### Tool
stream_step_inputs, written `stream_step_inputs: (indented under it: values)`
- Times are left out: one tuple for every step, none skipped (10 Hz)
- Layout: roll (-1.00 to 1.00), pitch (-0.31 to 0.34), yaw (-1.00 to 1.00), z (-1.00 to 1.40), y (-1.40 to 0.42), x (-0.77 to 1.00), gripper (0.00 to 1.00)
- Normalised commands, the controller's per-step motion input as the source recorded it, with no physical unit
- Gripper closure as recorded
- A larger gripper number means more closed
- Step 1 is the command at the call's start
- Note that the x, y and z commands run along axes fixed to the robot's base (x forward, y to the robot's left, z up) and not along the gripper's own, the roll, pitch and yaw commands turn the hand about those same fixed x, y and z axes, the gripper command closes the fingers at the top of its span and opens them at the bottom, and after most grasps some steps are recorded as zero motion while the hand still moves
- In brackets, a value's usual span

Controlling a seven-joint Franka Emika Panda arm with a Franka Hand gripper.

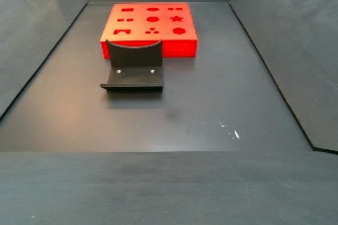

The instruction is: Insert the rectangle object.

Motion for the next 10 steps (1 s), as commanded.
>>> stream_step_inputs:
  values:
    - [0.0,-0.116,0.2,-0.5,-0.06,0.68,1.0]
    - [0.0,-0.114,0.2,-0.33,0.0,0.78,1.0]
    - [0.0,-0.086,0.27,-0.17,0.0,0.81,1.0]
    - [0.0,-0.149,0.32,-0.01,-0.05,0.7,1.0]
    - [0.02,-0.179,0.34,0.0,-0.06,0.64,1.0]
    - [0.14,-0.184,0.36,0.0,0.0,0.54,1.0]
    - [0.21,-0.173,0.32,0.0,0.0,0.53,1.0]
    - [0.29,-0.111,0.27,-0.08,-0.06,0.54,1.0]
    - [0.44,0.0,0.14,-0.38,-0.41,0.45,1.0]
    - [0.41,0.056,0.1,-0.42,-0.47,0.34,1.0]
